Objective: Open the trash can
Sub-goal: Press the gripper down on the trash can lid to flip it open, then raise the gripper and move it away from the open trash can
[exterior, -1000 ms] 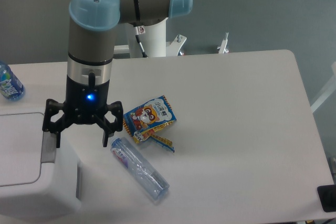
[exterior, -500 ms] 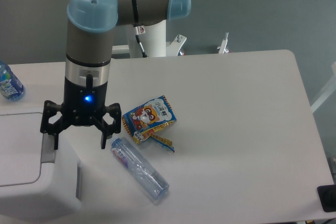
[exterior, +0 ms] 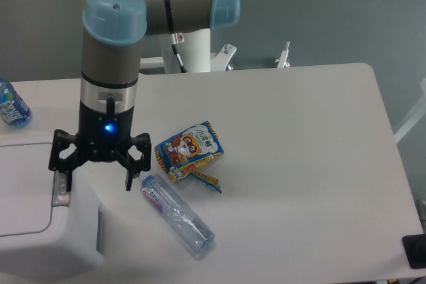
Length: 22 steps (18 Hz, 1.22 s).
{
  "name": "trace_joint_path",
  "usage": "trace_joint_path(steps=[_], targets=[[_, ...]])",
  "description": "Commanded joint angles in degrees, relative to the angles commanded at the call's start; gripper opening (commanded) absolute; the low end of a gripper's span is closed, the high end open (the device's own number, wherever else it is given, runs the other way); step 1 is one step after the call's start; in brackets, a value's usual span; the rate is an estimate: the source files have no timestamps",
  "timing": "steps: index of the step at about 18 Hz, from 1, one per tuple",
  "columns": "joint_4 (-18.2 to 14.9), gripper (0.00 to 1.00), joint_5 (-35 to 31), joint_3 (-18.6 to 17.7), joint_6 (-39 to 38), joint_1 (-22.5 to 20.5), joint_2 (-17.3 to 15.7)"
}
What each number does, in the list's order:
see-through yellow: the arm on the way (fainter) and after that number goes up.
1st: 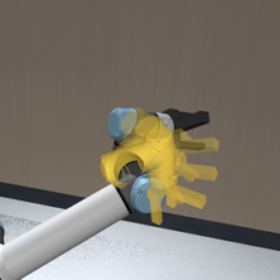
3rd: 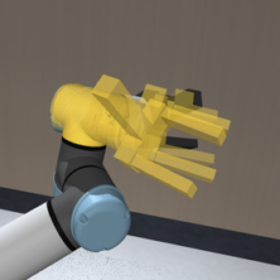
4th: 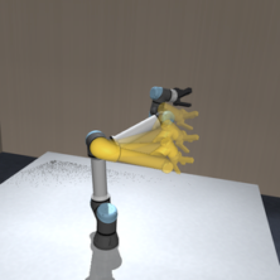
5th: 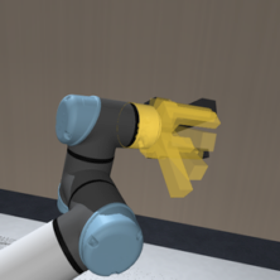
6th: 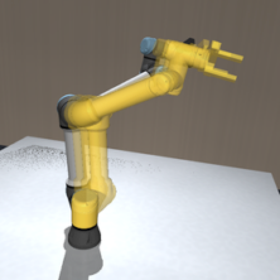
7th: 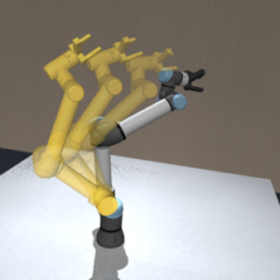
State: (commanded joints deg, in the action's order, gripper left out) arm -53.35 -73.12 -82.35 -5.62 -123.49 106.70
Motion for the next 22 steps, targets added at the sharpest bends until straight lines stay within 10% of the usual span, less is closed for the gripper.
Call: trace_joint_path(steps=[9, 16, 22], targets=[[0.00, 1.00, 0.00, 0.44, -0.09, 0.09, 0.18], [0.88, 1.00, -0.44, 9.84, 9.30, -4.30, -0.44], [-0.35, 1.00, -15.53, 12.39, 12.03, -7.73, -1.23]])
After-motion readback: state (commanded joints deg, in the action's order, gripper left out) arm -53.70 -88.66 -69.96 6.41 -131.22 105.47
